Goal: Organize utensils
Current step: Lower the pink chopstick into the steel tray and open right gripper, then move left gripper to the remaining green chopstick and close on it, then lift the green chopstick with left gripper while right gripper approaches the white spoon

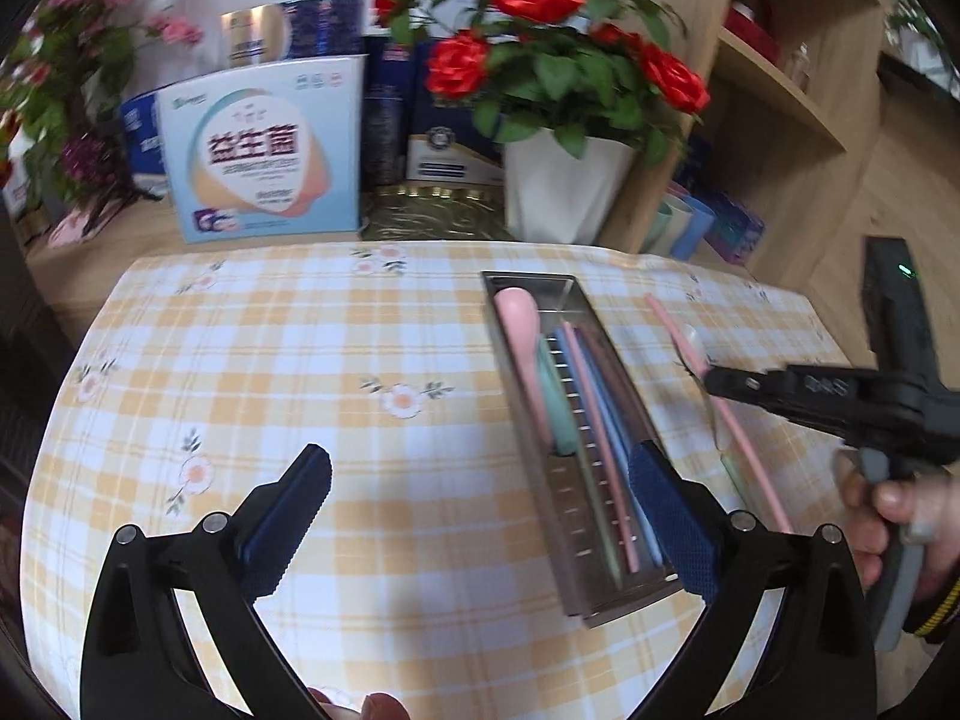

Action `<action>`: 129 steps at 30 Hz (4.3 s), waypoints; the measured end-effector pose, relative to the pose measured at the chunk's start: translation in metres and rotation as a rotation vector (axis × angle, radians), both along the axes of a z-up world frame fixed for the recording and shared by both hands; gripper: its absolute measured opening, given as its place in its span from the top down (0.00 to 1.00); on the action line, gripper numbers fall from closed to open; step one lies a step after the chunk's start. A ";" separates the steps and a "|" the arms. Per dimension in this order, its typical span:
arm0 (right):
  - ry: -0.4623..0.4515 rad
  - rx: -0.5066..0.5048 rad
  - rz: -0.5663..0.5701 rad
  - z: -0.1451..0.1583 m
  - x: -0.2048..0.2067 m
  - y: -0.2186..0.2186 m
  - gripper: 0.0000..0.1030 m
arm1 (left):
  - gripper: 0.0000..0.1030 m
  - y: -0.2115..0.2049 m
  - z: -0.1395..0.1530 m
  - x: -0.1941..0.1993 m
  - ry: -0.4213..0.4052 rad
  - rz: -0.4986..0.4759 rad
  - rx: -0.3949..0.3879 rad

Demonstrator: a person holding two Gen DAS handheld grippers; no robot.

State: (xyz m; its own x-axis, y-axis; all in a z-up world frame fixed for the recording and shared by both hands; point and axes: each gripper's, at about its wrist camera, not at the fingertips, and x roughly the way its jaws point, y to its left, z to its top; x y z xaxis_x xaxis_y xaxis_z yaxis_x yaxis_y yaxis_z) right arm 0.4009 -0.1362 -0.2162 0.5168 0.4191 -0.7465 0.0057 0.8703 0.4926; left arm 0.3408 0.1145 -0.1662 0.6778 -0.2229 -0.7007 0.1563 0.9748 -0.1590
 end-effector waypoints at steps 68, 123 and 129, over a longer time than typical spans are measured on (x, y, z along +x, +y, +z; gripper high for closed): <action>-0.337 -0.298 -0.097 -0.040 -0.128 -0.173 0.44 | 0.66 -0.232 -0.064 -0.050 0.248 -0.175 0.033; -0.282 -0.097 -0.096 -0.062 -0.121 -0.194 0.44 | 0.94 -0.242 -0.089 -0.059 0.248 -0.064 0.134; -0.277 -0.103 -0.095 -0.062 -0.121 -0.194 0.44 | 0.95 -0.237 -0.081 -0.060 0.223 -0.059 0.115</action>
